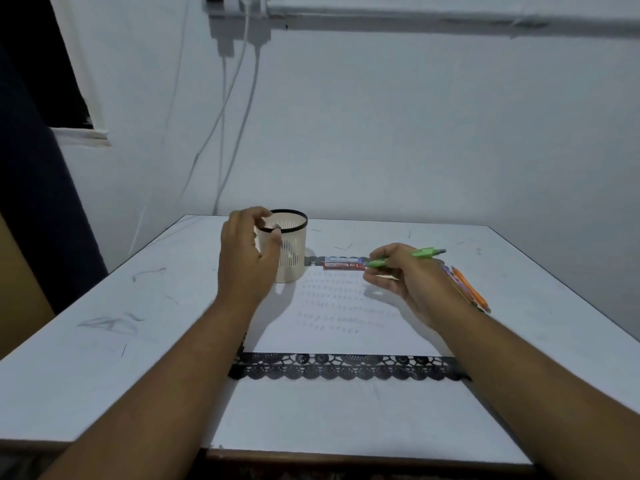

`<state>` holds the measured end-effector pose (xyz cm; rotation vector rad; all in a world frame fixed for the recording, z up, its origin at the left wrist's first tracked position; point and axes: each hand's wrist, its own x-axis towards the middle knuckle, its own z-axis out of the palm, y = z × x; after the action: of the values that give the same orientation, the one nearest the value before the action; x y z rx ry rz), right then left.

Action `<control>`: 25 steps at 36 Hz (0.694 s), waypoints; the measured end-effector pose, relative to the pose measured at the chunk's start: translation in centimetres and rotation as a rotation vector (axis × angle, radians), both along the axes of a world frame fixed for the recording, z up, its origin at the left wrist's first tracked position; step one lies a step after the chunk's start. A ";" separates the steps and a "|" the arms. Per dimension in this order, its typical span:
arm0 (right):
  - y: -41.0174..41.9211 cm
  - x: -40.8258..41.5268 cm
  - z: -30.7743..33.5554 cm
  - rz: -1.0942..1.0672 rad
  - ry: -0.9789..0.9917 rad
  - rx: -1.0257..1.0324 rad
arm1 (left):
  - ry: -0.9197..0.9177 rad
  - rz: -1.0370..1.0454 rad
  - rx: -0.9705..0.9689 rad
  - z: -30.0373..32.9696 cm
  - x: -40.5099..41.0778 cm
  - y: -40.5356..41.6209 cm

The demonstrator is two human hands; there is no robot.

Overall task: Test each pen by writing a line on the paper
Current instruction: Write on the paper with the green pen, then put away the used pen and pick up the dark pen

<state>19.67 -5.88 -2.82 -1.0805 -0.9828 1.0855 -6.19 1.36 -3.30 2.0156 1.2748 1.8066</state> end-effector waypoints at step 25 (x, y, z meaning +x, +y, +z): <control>8.8 -8.7 8.9 -0.179 -0.786 0.511 | -0.026 -0.148 -0.537 -4.0 -0.9 4.9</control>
<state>11.01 2.94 6.05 -1.1415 -1.6317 0.1985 -7.07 6.22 -7.29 1.7240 1.3756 1.2465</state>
